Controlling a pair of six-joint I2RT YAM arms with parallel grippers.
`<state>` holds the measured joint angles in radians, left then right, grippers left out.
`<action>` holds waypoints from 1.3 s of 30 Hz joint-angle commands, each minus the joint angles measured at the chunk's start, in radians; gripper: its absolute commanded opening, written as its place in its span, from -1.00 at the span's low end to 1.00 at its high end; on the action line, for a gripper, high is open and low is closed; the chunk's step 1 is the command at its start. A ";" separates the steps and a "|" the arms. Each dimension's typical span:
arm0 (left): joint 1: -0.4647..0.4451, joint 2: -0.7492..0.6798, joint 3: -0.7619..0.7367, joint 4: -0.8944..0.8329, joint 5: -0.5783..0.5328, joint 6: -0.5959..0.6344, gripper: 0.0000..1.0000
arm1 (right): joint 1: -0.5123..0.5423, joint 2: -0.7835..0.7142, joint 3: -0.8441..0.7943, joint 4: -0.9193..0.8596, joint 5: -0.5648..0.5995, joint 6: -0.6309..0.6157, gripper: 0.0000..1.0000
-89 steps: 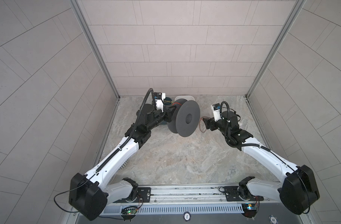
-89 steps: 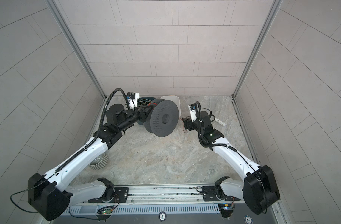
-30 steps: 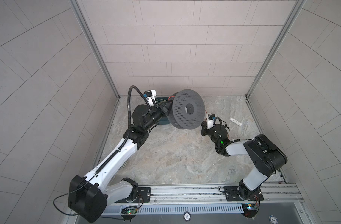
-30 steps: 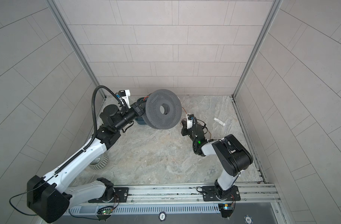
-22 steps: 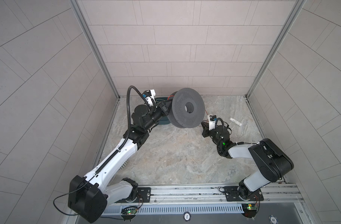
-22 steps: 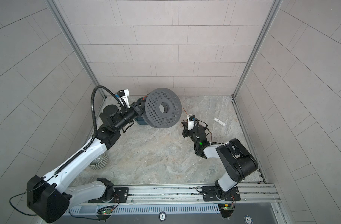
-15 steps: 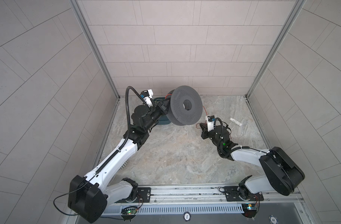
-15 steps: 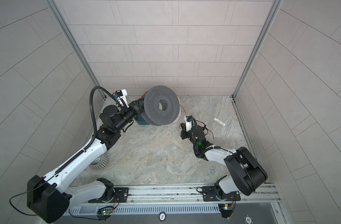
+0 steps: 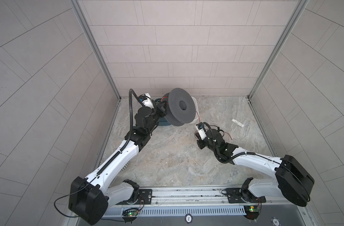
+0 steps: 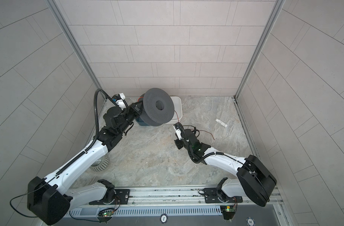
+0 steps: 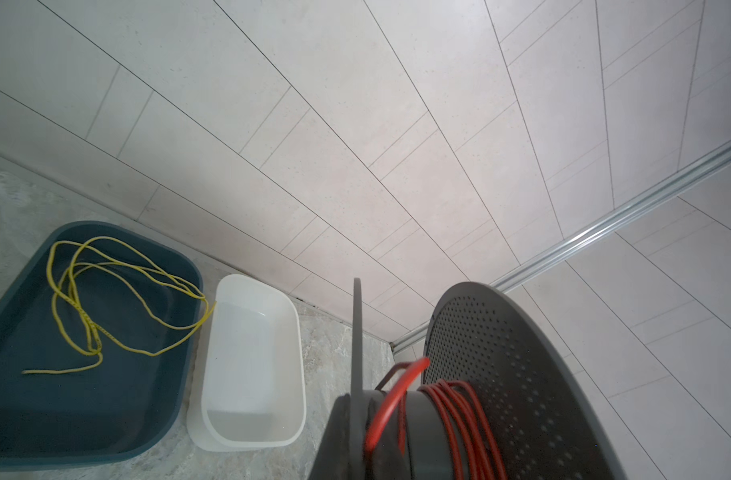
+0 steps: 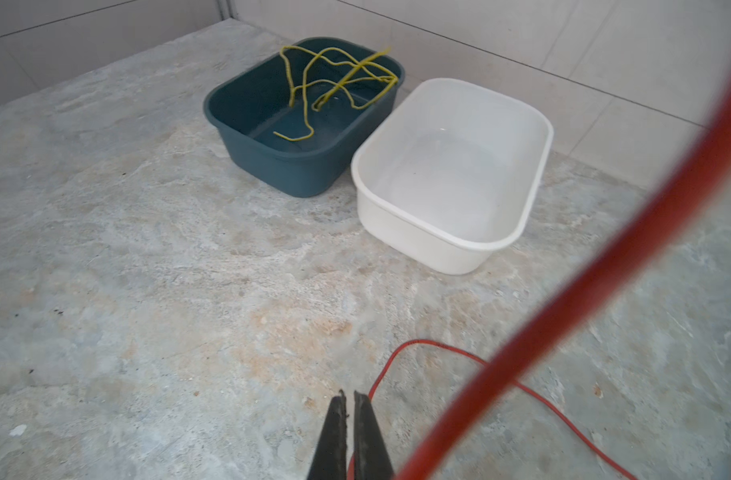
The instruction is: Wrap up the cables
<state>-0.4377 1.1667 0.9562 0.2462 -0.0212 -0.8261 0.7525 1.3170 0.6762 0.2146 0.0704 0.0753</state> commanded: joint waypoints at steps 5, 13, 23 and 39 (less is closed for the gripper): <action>0.005 -0.035 0.028 0.006 -0.186 0.096 -1.00 | 0.139 0.011 0.100 -0.213 0.044 -0.176 -1.00; -0.007 -0.014 0.028 0.005 -0.245 0.181 -1.00 | 0.246 0.007 0.233 -0.386 0.058 -0.288 -1.00; -0.017 0.050 0.075 -0.037 -0.183 0.224 -1.00 | 0.345 -0.022 0.373 -0.515 0.025 -0.388 -1.00; -0.087 0.106 0.156 -0.112 -0.112 0.408 -1.00 | 0.355 0.038 0.612 -0.589 0.205 -0.438 -1.00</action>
<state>-0.5205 1.2789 1.0496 0.0868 -0.1303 -0.4747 1.0931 1.3437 1.2396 -0.3527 0.1715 -0.3351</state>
